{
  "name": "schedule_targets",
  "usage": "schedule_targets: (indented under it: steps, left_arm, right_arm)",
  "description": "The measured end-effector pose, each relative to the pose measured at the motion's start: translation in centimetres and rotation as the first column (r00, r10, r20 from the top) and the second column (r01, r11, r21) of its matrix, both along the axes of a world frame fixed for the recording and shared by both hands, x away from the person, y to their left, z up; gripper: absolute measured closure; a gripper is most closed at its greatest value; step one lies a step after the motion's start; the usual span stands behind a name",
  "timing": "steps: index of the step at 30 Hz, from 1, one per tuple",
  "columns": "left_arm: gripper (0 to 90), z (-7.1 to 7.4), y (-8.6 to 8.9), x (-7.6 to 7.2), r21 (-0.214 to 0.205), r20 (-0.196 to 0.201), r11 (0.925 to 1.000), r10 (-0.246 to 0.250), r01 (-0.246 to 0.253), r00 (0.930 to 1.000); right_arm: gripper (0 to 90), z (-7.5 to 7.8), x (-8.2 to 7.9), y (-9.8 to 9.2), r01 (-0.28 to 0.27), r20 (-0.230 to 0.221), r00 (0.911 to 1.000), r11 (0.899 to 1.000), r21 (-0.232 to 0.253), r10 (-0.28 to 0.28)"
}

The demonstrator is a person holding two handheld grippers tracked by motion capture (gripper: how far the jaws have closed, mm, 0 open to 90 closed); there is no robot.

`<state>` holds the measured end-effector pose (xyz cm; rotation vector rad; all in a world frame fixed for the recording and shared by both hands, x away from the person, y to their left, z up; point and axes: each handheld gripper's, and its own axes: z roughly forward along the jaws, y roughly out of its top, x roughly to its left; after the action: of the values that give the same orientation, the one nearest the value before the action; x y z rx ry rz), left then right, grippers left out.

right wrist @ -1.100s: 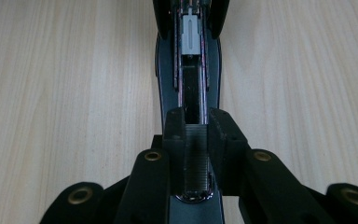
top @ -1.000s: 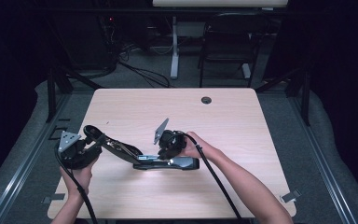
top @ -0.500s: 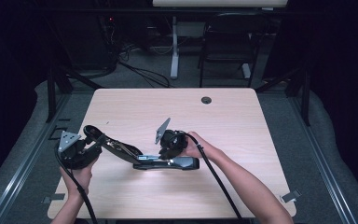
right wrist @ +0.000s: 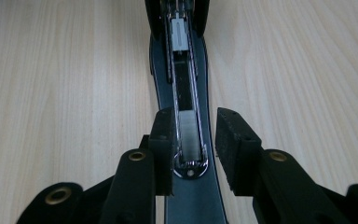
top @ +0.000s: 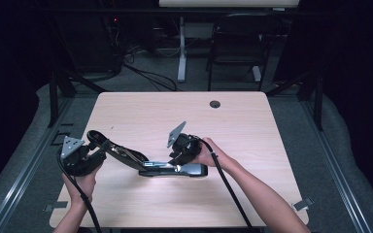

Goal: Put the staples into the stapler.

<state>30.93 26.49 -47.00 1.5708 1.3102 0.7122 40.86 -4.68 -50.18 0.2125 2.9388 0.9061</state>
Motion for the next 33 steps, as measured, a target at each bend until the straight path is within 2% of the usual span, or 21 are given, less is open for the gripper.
schedule_targets:
  steps: [4,8,11,14,18,22,24,25,26,27,28,33]
  left_arm:
    - [58.3,0.0,0.0,0.0,0.005,-0.003,1.0,0.004,-0.004,1.0]
    - [58.3,0.1,-0.1,-0.1,0.006,-0.002,1.0,0.007,-0.007,1.0]
    - [58.3,0.1,-0.1,-0.1,0.01,-0.005,0.9999,0.007,-0.007,1.0]
    - [58.4,0.1,-0.1,0.0,0.006,-0.002,1.0,0.005,-0.005,1.0]
    - [58.4,0.1,-0.1,0.0,0.006,-0.004,1.0,0.005,-0.005,1.0]
    - [58.5,0.1,-0.1,-0.1,0.005,-0.004,1.0,0.003,-0.003,1.0]
    - [58.5,0.1,-0.1,-0.1,0.005,-0.004,1.0,0.001,-0.001,1.0]
    - [58.5,0.1,0.0,-0.1,0.005,-0.004,1.0,0.0,0.0,1.0]
    - [58.5,0.1,0.0,-0.1,0.004,-0.004,1.0,-0.001,0.001,1.0]
    - [58.5,0.1,0.0,0.0,0.005,-0.004,1.0,-0.001,0.001,1.0]
    - [58.5,0.1,0.0,0.0,0.004,-0.004,1.0,-0.002,0.002,1.0]
    - [58.5,0.1,0.0,0.0,0.002,-0.001,1.0,-0.006,0.006,1.0]
  right_arm:
    - [70.4,0.4,-0.9,-0.9,0.038,0.022,0.9991,0.999,-0.016,-0.038]
    - [76.1,0.5,-1.7,-2.3,0.092,0.02,0.9956,0.996,-0.014,-0.092]
    - [81.7,0.3,-2.1,-3.3,0.141,0.019,0.9899,0.99,-0.021,-0.14]
    - [89.8,-0.1,-2.6,-4.2,0.195,0.026,0.9807,0.981,-0.021,-0.194]
    - [90.0,-0.3,-3.0,-4.9,0.238,0.029,0.9711,0.971,-0.035,-0.237]
    - [90.0,-1.0,-3.2,-5.3,0.271,0.011,0.9626,0.962,-0.04,-0.271]
    - [90.0,-1.5,-3.0,-5.4,0.274,0.022,0.9616,0.959,-0.073,-0.274]
    - [90.0,-1.9,-3.0,-5.4,0.285,0.016,0.9585,0.956,-0.065,-0.285]
    - [90.0,-2.0,-2.8,-5.4,0.285,0.014,0.9584,0.955,-0.082,-0.285]
    - [90.0,-2.3,-2.8,-5.3,0.297,0.005,0.9548,0.952,-0.074,-0.297]
    - [90.0,-2.6,-2.6,-5.3,0.298,-0.008,0.9539,0.95,-0.096,-0.3]
    - [90.0,-3.6,-2.2,-5.2,0.294,-0.022,0.9538,0.946,-0.133,-0.3]
